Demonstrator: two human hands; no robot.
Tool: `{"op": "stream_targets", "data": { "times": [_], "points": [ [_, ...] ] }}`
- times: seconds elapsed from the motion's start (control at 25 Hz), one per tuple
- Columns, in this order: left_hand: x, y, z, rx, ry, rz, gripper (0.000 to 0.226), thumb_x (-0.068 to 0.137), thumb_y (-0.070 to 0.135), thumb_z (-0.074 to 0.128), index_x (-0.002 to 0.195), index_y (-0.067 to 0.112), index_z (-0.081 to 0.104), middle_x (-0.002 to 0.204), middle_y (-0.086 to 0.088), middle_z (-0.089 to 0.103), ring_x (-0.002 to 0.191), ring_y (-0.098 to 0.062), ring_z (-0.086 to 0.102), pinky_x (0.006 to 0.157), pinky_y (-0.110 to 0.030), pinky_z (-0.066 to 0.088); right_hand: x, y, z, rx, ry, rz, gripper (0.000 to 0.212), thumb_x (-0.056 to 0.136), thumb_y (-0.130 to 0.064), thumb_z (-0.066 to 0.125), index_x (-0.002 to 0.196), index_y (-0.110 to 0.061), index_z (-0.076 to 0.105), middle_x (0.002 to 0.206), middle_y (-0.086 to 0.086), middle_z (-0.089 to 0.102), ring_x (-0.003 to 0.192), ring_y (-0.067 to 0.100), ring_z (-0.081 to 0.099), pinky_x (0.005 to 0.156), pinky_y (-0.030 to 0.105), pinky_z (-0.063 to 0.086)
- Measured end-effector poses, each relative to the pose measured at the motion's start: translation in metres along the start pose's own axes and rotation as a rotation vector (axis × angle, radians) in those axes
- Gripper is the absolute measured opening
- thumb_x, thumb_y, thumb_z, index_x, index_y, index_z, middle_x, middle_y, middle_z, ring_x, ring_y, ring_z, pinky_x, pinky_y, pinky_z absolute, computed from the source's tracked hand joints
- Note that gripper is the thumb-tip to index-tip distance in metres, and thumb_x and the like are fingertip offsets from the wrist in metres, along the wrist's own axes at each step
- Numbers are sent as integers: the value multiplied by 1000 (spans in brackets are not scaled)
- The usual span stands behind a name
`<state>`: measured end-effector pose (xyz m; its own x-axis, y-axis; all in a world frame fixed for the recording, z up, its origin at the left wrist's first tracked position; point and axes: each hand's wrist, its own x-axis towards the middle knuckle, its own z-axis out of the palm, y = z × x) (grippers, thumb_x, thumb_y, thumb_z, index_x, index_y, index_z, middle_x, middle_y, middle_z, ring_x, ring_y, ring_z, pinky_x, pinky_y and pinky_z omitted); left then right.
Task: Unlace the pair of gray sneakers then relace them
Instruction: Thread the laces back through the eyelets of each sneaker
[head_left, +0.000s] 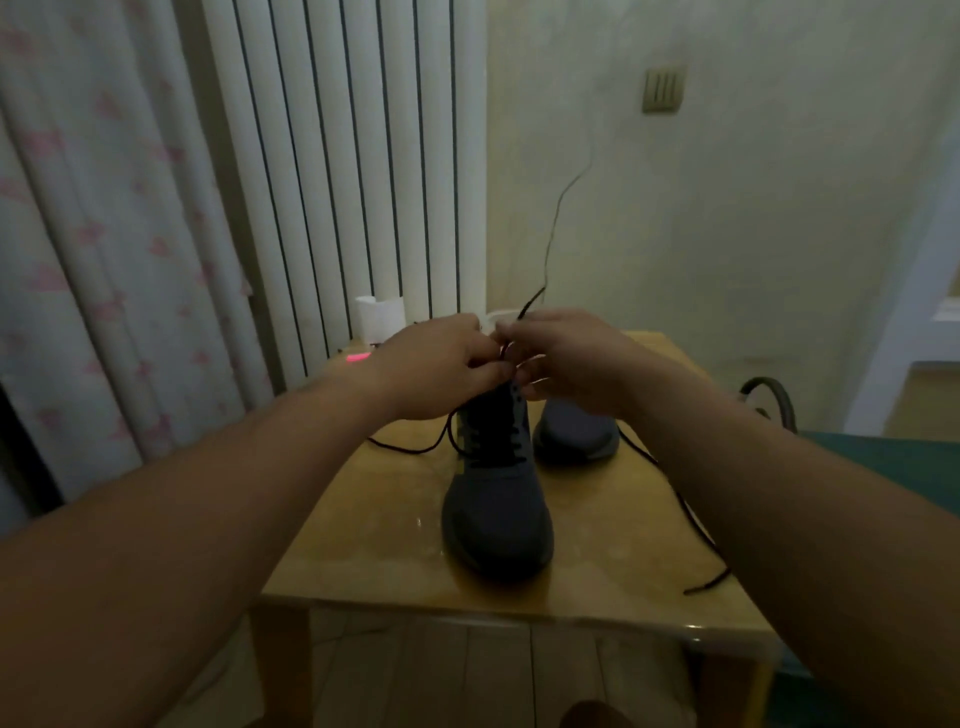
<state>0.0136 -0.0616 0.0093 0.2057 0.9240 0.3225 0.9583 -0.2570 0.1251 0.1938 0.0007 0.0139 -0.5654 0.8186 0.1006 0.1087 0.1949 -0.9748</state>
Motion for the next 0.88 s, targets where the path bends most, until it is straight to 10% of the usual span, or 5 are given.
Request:
{"op": "stream_targets", "data": {
  "times": [0.24, 0.44, 0.88],
  "points": [
    [-13, -24, 16, 140, 70, -74, 15, 100, 44, 61, 102, 30, 66, 134, 1, 54, 126, -24, 48, 102, -42, 44, 18, 36, 15, 104, 97, -20, 25, 108, -22, 55, 118, -5, 72, 88, 6, 70, 72, 12, 67, 63, 23, 56],
    [16, 11, 24, -881, 196, -402, 30, 107, 35, 53, 131, 18, 49, 106, -5, 65, 84, -19, 65, 70, -35, 53, 23, 28, 21, -138, 112, -193, 37, 111, -38, 44, 143, -33, 61, 93, -14, 60, 82, 3, 55, 73, 24, 46],
    [16, -18, 85, -324, 217, -215, 20, 106, 31, 58, 110, 24, 75, 98, 6, 64, 90, -11, 62, 84, -44, 59, 38, 78, -2, -231, 115, 7, 25, 105, -42, 58, 108, -18, 65, 98, 5, 69, 83, 18, 66, 66, 31, 53]
  ]
}}
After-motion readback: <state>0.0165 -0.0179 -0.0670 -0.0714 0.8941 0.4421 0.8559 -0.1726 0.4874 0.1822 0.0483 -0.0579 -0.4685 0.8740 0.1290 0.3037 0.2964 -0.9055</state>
